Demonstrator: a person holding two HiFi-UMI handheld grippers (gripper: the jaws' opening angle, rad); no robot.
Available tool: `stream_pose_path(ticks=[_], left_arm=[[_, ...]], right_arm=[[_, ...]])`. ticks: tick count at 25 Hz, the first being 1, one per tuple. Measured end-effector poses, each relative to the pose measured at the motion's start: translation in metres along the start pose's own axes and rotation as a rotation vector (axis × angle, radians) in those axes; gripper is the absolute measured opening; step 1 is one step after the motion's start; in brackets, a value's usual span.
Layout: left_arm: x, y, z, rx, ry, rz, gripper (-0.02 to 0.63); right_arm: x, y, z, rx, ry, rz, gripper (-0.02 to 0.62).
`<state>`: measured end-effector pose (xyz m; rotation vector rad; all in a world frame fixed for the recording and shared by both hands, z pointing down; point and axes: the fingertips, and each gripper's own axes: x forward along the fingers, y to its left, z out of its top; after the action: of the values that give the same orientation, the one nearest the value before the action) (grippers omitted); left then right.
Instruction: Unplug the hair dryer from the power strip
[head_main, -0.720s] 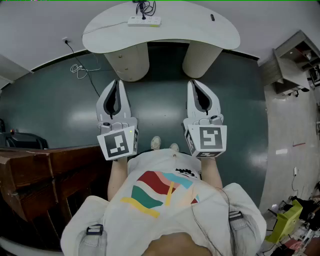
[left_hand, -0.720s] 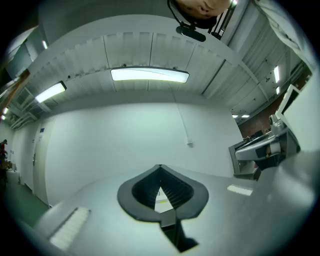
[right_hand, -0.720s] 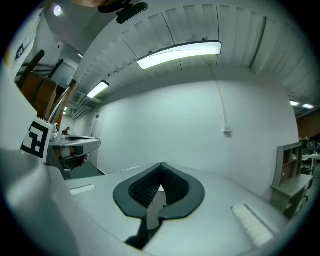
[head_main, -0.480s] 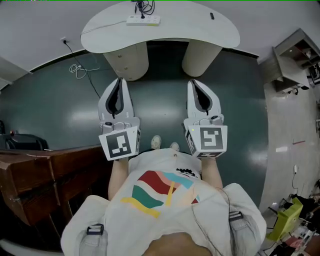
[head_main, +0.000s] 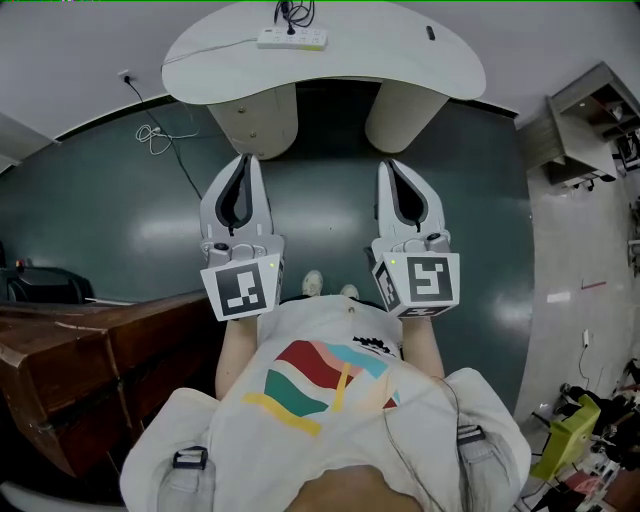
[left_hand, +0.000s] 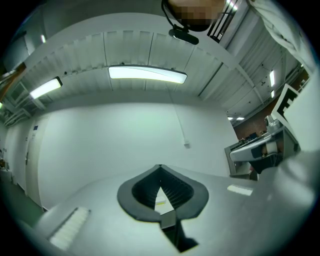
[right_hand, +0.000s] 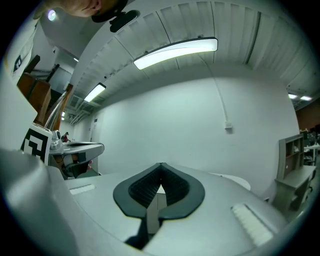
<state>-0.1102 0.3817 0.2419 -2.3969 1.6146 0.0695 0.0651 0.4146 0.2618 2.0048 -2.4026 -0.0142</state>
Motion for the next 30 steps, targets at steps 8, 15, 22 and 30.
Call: stream_pose_path(ticks=[8, 15, 22, 30], left_arm=[[0.024, 0.047, -0.023, -0.037, 0.003, 0.033, -0.006], [0.071, 0.062, -0.036, -0.056, -0.019, 0.043, -0.006], [0.163, 0.067, -0.077, -0.028, 0.026, 0.040, -0.006], [0.340, 0.093, -0.111, 0.001, 0.094, 0.082, -0.006]], right_arm=[[0.028, 0.019, 0.000, -0.011, 0.013, -0.022, 0.012], [0.071, -0.002, -0.010, -0.004, 0.031, -0.044, 0.012], [0.178, -0.036, -0.034, 0.000, 0.047, 0.017, 0.012], [0.362, -0.102, -0.028, -0.013, 0.090, 0.127, 0.012]])
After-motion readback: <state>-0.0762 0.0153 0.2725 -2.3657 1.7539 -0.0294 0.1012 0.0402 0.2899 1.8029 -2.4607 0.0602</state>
